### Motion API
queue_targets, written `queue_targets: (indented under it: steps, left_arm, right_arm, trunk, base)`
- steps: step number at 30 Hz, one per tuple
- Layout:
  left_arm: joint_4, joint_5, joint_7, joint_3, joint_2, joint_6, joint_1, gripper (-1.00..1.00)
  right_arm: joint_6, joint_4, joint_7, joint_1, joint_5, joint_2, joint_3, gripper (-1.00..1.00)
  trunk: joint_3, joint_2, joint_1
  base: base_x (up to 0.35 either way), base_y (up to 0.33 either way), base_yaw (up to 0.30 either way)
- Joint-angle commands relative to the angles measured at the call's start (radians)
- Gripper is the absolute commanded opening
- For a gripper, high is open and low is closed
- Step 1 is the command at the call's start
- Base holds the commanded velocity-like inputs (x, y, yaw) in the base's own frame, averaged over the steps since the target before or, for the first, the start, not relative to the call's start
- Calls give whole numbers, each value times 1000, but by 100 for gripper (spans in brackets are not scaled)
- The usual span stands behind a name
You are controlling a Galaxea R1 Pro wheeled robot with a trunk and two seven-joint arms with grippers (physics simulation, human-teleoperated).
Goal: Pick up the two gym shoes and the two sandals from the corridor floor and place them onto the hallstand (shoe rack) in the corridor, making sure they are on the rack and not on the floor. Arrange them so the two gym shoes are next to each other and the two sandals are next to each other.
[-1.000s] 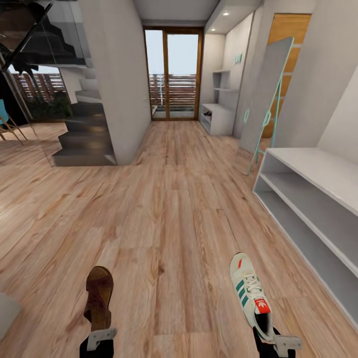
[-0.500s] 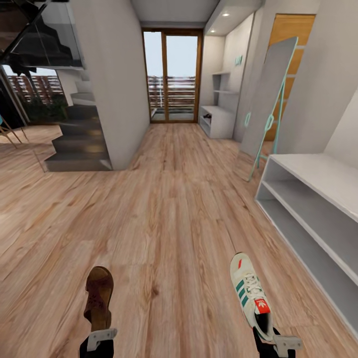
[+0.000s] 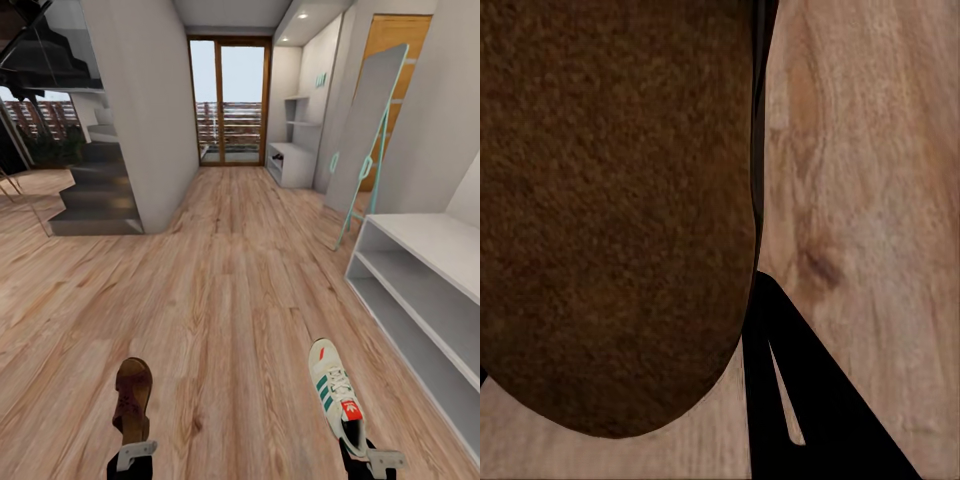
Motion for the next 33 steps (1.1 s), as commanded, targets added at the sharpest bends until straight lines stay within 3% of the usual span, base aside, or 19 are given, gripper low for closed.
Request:
queue_targets:
  steps: [1,33]
  left_arm:
    - [-1,-9,-7,9,-1,-3,-1,-100]
    - [-1,-8,-7,9,-1,-3,-1,-100]
  right_arm:
    - [-4,0,7,-1,7,1,-9,-100]
    - [-5,0,7,-1,6,1,-9,-100]
  trunk:
    - [-1,0,0]
    - [-1,0,0]
  base:
    - [339,-76,0]
    - [338,-77,0]
